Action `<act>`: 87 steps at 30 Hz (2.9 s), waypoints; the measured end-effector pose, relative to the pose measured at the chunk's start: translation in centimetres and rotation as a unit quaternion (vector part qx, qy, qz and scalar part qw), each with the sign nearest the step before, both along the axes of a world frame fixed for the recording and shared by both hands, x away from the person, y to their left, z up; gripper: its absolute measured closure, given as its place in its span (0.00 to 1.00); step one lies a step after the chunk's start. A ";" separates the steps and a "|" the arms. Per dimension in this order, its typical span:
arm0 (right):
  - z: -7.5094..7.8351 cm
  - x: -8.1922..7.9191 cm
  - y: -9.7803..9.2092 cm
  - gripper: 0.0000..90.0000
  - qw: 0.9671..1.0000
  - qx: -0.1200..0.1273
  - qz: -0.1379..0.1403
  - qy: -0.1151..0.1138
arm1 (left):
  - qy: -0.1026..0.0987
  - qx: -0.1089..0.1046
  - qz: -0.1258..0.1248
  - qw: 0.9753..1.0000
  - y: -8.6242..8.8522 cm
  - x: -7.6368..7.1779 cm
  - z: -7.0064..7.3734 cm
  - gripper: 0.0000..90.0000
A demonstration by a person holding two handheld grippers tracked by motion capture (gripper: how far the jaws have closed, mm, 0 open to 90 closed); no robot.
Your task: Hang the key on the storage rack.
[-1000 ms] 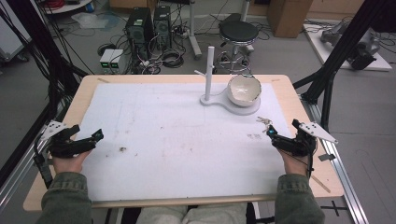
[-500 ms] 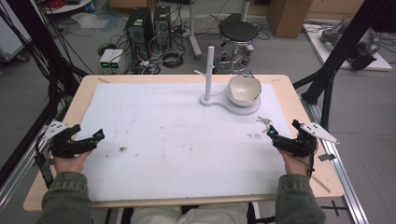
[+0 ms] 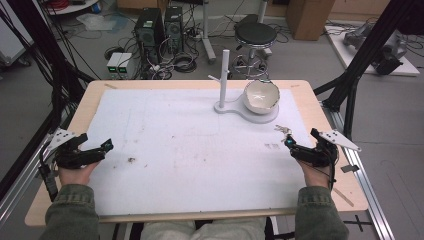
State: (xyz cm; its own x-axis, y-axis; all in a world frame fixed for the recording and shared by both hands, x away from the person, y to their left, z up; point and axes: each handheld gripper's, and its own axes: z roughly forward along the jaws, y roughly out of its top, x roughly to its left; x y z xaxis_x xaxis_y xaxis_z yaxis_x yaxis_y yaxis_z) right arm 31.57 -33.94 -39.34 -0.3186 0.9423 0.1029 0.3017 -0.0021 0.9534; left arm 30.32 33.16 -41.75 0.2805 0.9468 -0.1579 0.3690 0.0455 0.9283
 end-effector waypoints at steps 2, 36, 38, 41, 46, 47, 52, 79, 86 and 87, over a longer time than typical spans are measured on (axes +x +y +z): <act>0.1 0.1 0.1 0.01 1.000 -0.007 0.004 0.002 | 0.000 0.000 0.000 1.000 0.0 0.0 0.0 0.02; 2.3 5.1 1.4 0.01 0.986 -0.122 0.054 0.099 | 0.007 0.015 -0.004 1.000 -0.3 0.1 -0.1 0.02; 2.5 5.5 1.4 0.01 0.985 -0.126 0.054 0.105 | 0.009 0.015 -0.005 1.000 -0.3 0.2 -0.1 0.02; 2.6 6.0 1.5 0.01 0.983 -0.133 0.054 0.115 | 0.014 0.020 -0.008 1.000 -0.5 0.2 -0.1 0.02; 2.7 6.9 1.5 0.01 0.979 -0.144 0.057 0.129 | 0.014 0.021 -0.008 1.000 -0.4 0.2 -0.1 0.02; 2.7 6.9 1.5 0.01 0.979 -0.144 0.057 0.129 | 0.014 0.021 -0.008 1.000 -0.4 0.2 -0.1 0.02; 2.8 7.9 1.3 0.01 0.976 -0.149 0.057 0.146 | 0.012 0.021 -0.009 1.000 -0.5 0.2 -0.1 0.02; 3.5 12.0 1.2 0.01 0.961 -0.178 0.066 0.201 | 0.013 0.019 -0.005 1.000 -0.4 0.3 -0.1 0.02; 3.8 12.8 1.6 0.01 0.956 -0.187 0.074 0.213 | 0.014 0.018 -0.005 1.000 -0.4 0.3 -0.1 0.02; 3.8 12.9 1.7 0.01 0.955 -0.187 0.076 0.216 | 0.014 0.018 -0.005 1.000 -0.4 0.3 -0.1 0.02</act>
